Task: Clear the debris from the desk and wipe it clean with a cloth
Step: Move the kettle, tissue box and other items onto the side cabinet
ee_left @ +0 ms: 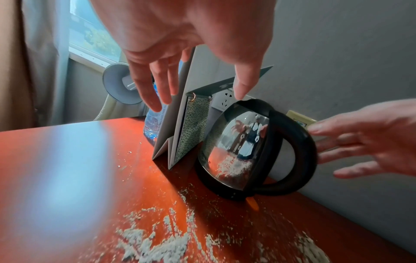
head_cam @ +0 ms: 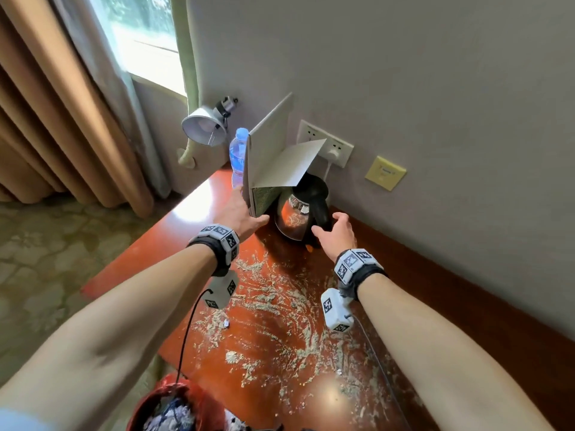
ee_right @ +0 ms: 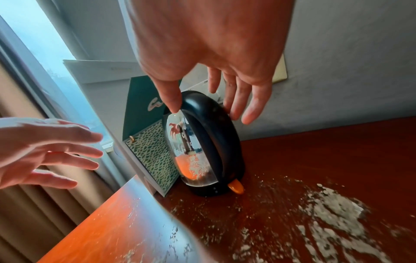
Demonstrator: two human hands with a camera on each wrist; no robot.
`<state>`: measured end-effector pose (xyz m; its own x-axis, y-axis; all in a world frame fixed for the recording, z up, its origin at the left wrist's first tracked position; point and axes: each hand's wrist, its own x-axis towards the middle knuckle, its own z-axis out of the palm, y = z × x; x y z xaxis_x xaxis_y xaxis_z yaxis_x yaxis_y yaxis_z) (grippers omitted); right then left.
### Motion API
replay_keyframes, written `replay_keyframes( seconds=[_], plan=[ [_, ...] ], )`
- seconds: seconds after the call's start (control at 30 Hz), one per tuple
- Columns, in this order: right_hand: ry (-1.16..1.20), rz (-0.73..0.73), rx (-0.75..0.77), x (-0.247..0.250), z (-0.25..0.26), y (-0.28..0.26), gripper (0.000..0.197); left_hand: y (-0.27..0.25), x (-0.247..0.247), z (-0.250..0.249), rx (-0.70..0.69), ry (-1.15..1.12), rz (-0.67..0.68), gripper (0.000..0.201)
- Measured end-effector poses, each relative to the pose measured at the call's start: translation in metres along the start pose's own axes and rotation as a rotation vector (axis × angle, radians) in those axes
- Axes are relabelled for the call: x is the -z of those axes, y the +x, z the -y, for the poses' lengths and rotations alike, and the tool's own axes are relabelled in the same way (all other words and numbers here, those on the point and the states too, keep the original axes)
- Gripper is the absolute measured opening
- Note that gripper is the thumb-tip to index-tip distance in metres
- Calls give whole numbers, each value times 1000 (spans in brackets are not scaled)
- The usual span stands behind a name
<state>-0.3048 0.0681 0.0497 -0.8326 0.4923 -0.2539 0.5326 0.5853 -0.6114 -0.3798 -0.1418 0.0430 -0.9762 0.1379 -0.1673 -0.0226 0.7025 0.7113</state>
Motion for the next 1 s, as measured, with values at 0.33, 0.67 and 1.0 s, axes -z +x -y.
replay_keyframes(
  seconds=[0.33,0.67,1.0],
  plan=[
    [95,47,-120,-20,4,38,50,67,-6,16,-45,-50,-14,77],
    [72,112,-77,-25,-8,49,50,100,-17,19,-36,123,-19,58],
    [222,143,-56,-24,-7,57,34,101,-20,12,-89,190,3,43]
  ],
)
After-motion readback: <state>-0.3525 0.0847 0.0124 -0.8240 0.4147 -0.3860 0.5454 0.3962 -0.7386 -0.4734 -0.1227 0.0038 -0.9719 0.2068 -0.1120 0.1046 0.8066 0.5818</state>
